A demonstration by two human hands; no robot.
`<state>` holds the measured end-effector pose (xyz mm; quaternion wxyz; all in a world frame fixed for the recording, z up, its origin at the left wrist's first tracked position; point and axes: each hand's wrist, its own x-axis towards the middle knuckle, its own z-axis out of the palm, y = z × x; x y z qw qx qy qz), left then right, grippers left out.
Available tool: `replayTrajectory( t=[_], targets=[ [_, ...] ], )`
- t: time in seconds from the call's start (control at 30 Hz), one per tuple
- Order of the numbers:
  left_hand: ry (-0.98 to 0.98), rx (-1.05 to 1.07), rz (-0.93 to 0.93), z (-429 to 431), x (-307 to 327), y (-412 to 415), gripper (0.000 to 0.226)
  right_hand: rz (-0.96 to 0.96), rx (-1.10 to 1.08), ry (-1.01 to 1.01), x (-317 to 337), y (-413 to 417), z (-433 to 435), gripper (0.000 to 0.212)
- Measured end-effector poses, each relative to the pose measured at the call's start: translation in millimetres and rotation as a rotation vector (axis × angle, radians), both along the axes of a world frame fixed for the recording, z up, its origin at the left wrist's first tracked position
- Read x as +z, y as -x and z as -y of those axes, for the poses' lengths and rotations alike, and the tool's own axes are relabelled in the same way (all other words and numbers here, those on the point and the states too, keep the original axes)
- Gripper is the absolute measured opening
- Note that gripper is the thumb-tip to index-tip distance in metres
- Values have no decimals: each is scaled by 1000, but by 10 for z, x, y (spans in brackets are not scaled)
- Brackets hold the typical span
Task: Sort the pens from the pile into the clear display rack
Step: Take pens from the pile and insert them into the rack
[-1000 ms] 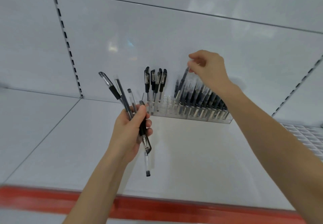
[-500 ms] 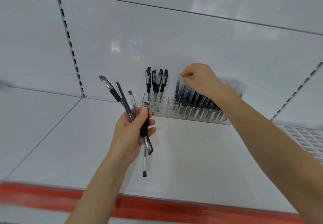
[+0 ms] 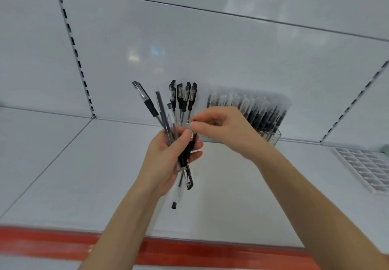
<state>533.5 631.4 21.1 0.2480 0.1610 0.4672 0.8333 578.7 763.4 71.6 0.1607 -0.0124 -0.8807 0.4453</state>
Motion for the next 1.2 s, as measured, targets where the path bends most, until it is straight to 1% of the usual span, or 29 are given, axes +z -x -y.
replayTrajectory(
  t=[0.07,0.13,0.2,0.23,0.33,0.4,0.5,0.57,0.63,0.77,0.83,0.97,1.03,1.07,1.1,1.13,1.17,1.2],
  targets=[
    [12,5,-6,-18,-16,8,10,2,-4,48,-6,-1,-31,9],
    [30,58,-5,-13,-42,49,10,-9,-55,131,53,8,-128,8],
    [62,135,-3,35,-77,111,8,-85,-170,281,154,54,-273,5],
    [80,160,-6,70,-93,142,7,-145,-245,297,209,89,-341,5],
    [125,177,-28,164,-119,187,6,-325,-422,179,320,252,-479,4],
    [150,170,-41,197,-128,192,5,-387,-446,121,346,394,-495,4],
    [172,145,-42,214,-147,184,3,-376,-423,16,324,582,-463,7],
    [170,133,-22,233,-164,192,7,-364,-381,-43,284,686,-421,11],
    [176,124,-17,251,-176,205,12,-334,-339,-111,242,761,-387,11],
    [143,119,-21,273,-181,211,20,-153,-247,-253,130,862,-341,12],
    [118,128,-1,273,-184,207,21,-111,-229,-283,52,881,-303,13],
    [95,109,10,267,-187,188,13,-67,-247,-291,48,863,-255,17],
    [81,90,16,255,-167,165,10,-52,-293,-313,71,793,-265,29],
    [74,85,20,245,-155,154,8,-92,-325,-290,81,726,-258,32],
    [67,77,24,234,-142,143,8,-152,-348,-234,88,640,-229,29],
    [62,62,24,221,-130,129,8,-200,-357,-167,84,546,-197,21],
    [61,41,18,205,-120,116,7,-206,-341,-108,76,454,-159,14],
    [65,16,9,186,-111,103,7,-163,-304,-61,64,370,-112,14]
  ],
)
